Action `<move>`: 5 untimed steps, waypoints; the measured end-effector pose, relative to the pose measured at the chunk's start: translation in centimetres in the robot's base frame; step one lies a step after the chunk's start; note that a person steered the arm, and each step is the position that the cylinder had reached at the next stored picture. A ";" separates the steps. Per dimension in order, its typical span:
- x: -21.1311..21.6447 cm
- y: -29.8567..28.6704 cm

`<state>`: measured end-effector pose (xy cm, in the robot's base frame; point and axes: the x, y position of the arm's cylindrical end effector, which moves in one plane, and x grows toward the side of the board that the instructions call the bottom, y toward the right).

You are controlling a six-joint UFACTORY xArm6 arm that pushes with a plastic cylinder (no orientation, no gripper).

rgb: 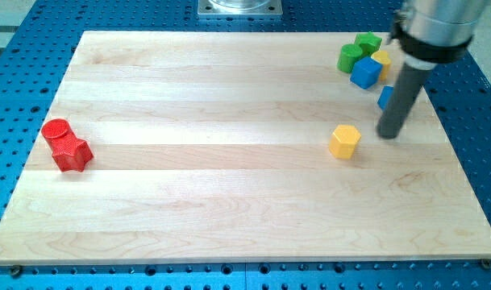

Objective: Push the hexagon into the blue cube

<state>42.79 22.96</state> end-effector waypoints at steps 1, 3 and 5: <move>-5.5 -0.5; 3.2 -0.2; 4.8 -9.5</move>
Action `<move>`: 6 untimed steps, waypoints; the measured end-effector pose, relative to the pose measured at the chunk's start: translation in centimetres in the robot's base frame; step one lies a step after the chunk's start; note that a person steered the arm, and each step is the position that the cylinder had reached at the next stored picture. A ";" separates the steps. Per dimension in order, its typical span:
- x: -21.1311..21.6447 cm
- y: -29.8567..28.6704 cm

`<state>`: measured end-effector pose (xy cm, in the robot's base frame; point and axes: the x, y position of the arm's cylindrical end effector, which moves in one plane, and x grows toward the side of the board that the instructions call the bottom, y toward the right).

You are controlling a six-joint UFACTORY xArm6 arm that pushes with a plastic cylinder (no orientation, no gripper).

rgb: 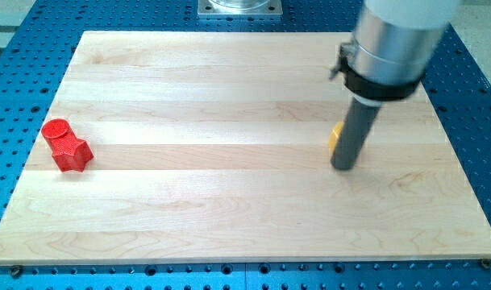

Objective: Push the hexagon into the blue cube

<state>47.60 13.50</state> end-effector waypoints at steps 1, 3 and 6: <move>-6.9 1.9; -7.6 -1.8; -9.1 0.2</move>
